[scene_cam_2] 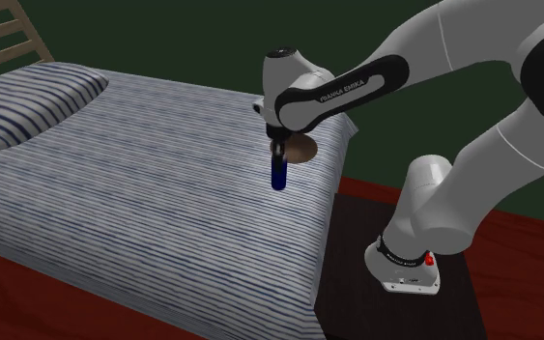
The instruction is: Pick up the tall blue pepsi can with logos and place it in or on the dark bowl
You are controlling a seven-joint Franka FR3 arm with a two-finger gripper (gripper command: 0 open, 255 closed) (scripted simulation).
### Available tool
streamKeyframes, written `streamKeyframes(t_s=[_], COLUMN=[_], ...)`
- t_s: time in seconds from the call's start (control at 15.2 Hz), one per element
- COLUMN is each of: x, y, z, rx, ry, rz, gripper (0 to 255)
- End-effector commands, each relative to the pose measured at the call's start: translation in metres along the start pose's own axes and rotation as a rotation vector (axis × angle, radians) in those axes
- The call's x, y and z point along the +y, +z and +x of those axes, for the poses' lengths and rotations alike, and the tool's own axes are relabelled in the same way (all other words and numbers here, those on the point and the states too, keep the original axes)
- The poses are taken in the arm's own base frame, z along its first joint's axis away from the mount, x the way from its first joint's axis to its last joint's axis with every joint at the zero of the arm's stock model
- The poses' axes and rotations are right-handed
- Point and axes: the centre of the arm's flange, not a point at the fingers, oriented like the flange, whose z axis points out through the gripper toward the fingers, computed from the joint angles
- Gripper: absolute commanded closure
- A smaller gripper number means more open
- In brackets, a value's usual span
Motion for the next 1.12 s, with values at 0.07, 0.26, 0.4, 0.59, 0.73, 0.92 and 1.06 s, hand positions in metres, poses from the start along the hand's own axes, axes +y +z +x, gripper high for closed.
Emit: streamKeyframes(t_s=[0.07,0.26,0.4,0.59,0.73,0.92,1.06], x=[0.0,0.0,0.0,0.0,0.0,0.0,0.0], y=[-0.014,-0.03,-0.041,-0.057,-0.067,-0.083,-0.094], z=[0.0,0.0,0.0,0.0,0.0,0.0,0.0], rx=[0.0,0.0,0.0,0.0,0.0,0.0,0.0], ry=[0.0,0.0,0.0,0.0,0.0,0.0,0.0], rz=[0.0,0.0,0.0,0.0,0.0,0.0,0.0], gripper=[255,255,255,255,255,255,255])
